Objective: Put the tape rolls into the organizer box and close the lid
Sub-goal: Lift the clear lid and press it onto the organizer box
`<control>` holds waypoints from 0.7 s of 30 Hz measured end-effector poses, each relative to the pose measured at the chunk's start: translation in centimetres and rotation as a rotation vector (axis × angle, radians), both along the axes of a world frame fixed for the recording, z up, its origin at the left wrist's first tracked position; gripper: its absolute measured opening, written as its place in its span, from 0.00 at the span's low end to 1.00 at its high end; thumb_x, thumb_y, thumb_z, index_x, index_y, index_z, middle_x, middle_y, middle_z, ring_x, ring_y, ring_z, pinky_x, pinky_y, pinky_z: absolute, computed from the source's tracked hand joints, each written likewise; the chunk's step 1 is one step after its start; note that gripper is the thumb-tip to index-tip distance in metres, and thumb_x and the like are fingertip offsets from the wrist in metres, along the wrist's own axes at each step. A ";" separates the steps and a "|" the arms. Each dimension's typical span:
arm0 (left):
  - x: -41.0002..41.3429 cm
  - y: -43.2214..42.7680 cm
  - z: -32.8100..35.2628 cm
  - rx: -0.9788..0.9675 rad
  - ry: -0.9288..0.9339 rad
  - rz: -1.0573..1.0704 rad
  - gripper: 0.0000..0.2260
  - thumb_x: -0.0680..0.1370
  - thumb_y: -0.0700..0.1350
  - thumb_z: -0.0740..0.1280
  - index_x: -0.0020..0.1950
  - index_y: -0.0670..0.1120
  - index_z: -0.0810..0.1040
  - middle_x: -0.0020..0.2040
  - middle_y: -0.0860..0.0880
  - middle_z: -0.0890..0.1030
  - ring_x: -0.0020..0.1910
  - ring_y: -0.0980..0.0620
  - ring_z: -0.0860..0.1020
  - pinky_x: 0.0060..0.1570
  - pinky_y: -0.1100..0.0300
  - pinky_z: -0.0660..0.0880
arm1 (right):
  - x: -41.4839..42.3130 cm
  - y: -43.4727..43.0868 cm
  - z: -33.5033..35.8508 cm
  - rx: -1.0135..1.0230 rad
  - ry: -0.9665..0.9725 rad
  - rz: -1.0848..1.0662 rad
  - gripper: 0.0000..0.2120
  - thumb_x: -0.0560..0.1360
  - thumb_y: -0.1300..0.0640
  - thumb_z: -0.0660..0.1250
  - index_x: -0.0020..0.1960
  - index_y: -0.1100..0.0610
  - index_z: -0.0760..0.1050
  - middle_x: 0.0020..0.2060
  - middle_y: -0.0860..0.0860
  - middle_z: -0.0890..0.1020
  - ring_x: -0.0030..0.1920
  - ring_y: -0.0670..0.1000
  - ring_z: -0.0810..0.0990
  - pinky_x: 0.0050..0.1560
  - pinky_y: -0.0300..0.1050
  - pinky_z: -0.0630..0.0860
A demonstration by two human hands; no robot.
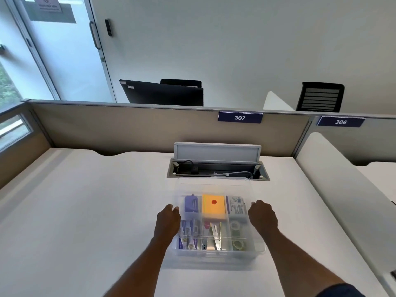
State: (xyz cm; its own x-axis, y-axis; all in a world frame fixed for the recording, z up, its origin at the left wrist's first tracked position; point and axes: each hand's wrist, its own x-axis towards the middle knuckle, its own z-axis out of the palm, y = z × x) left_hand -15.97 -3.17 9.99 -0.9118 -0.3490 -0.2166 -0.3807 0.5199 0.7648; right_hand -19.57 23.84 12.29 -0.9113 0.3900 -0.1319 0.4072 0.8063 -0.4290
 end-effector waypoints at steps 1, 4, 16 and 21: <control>0.3 0.1 -0.5 -0.001 0.002 0.008 0.12 0.81 0.45 0.57 0.51 0.38 0.75 0.54 0.36 0.80 0.51 0.40 0.77 0.49 0.54 0.70 | 0.2 0.1 -0.2 0.036 -0.021 0.013 0.15 0.79 0.55 0.54 0.53 0.63 0.76 0.53 0.61 0.81 0.54 0.63 0.80 0.53 0.49 0.76; 1.1 0.7 -1.4 -0.013 0.002 0.012 0.12 0.81 0.45 0.55 0.51 0.39 0.75 0.54 0.37 0.80 0.50 0.40 0.78 0.49 0.54 0.72 | 0.9 0.2 -0.8 0.099 -0.067 0.020 0.13 0.78 0.60 0.55 0.53 0.62 0.76 0.54 0.59 0.80 0.55 0.60 0.80 0.54 0.47 0.76; 2.5 0.1 -2.8 -0.047 -0.018 -0.049 0.08 0.81 0.44 0.55 0.46 0.46 0.71 0.52 0.38 0.81 0.50 0.38 0.78 0.45 0.55 0.71 | 2.0 0.5 -1.5 0.169 -0.156 0.114 0.09 0.78 0.61 0.53 0.41 0.55 0.67 0.54 0.58 0.80 0.55 0.59 0.80 0.52 0.48 0.76; 2.9 0.2 -3.4 -0.088 -0.005 -0.034 0.16 0.82 0.48 0.52 0.65 0.46 0.71 0.58 0.40 0.80 0.56 0.39 0.77 0.56 0.49 0.72 | 2.1 0.6 -2.2 0.029 -0.092 0.053 0.10 0.79 0.58 0.51 0.54 0.58 0.70 0.53 0.60 0.79 0.54 0.61 0.79 0.52 0.50 0.76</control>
State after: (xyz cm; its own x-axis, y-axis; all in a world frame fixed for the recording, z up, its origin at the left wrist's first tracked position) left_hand -13.04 -2.94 6.55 -0.9226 -0.3352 -0.1910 -0.3650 0.5975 0.7140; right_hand -17.46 24.41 10.06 -0.9153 0.3463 -0.2056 0.4002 0.8395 -0.3675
